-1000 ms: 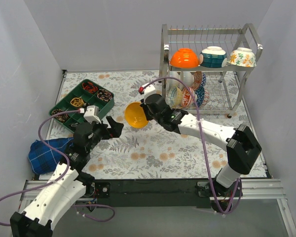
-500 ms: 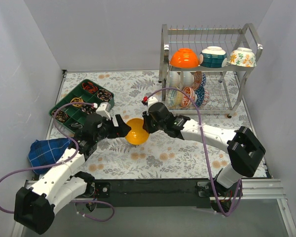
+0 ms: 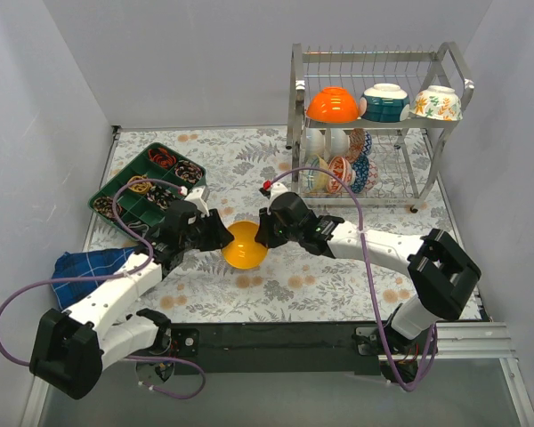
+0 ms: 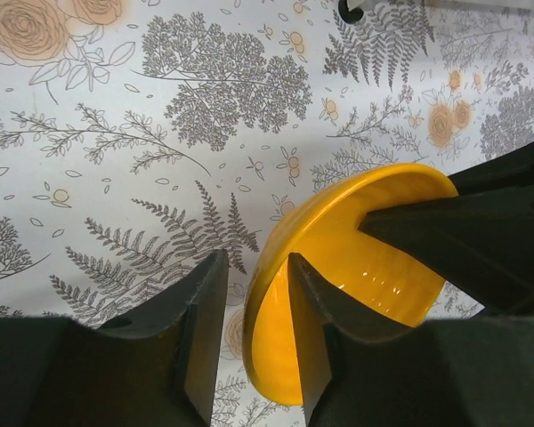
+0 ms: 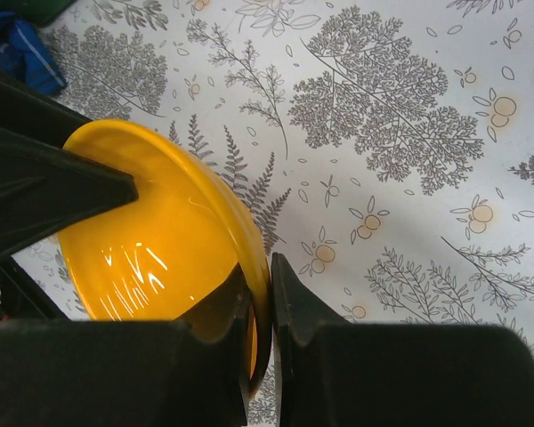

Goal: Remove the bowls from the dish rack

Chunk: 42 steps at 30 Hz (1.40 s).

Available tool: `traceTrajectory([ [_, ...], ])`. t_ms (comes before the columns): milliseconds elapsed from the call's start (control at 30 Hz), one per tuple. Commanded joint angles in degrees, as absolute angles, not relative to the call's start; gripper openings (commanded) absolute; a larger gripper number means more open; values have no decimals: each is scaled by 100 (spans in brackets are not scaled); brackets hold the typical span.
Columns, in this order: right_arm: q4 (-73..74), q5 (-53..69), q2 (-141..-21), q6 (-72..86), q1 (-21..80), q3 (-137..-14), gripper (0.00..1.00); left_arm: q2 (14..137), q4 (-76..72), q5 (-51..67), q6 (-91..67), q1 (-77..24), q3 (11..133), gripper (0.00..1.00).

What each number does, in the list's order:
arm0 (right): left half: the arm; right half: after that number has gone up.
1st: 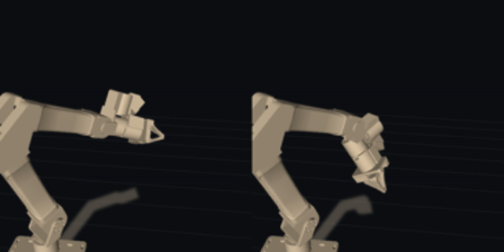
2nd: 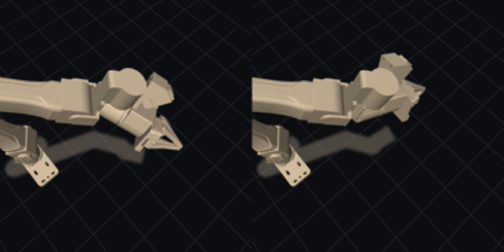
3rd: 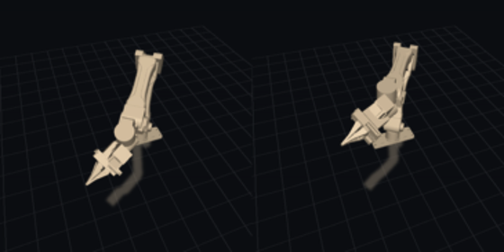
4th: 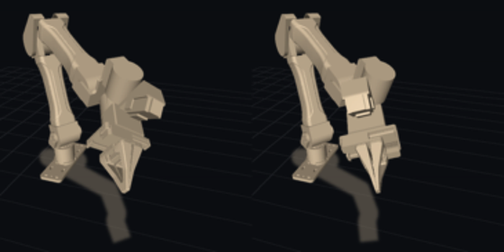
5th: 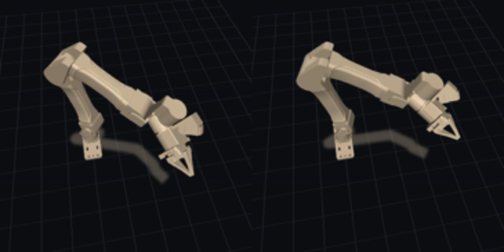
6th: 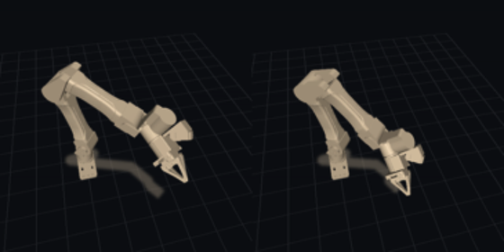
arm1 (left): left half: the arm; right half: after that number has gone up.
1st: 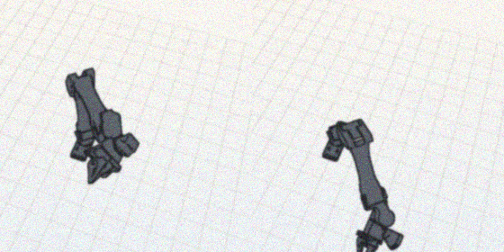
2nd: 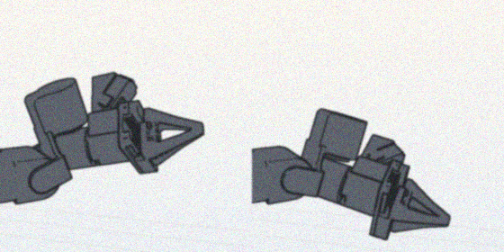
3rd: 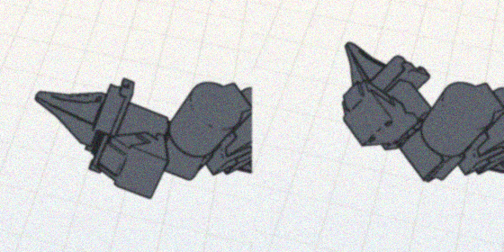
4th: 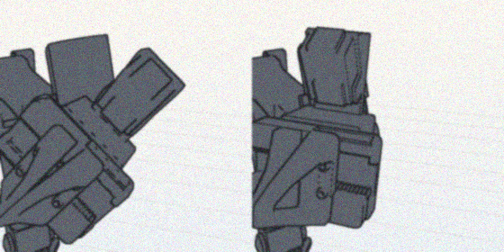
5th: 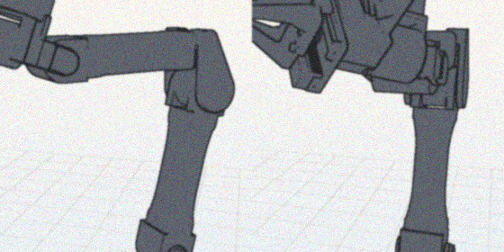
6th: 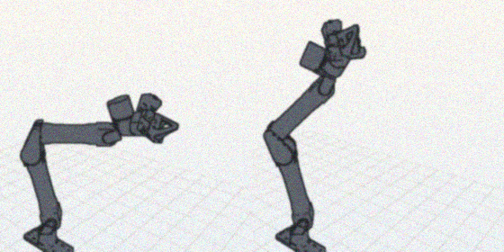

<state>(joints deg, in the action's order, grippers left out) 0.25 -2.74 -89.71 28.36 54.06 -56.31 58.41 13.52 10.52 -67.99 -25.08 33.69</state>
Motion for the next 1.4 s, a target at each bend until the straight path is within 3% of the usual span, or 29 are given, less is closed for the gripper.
traceTrajectory([
  [0, -562, -106, -8745, 3067, 5414, -5625, 1, 6020, 1389, 994, -6803, -2689, 3586, 27],
  [200, -580, -167, -8693, 3111, 5397, -5511, 2, 6091, 1555, 633, -6733, -2839, 3779, 0],
  [467, -580, -623, -8026, 2884, 5317, -5028, 49, 6389, 1652, 334, -6706, -2848, 4271, 0],
  [567, -580, -861, -7535, 2751, 5317, -4677, 61, 6793, 1635, 220, -6706, -2848, 4552, 0],
  [900, -580, -2345, -5565, 2496, 5317, -3139, 85, 8823, 1293, -9, -6986, -2470, 6081, 0],
  [1000, -536, -2443, -5046, 2558, 5317, -2788, 99, 9342, 1003, 237, -7233, -2189, 6450, 0],
  [1367, 334, -2743, -4237, 2619, 5309, -2558, 99, 10968, 580, 966, -7462, -1705, 7497, 0],
])
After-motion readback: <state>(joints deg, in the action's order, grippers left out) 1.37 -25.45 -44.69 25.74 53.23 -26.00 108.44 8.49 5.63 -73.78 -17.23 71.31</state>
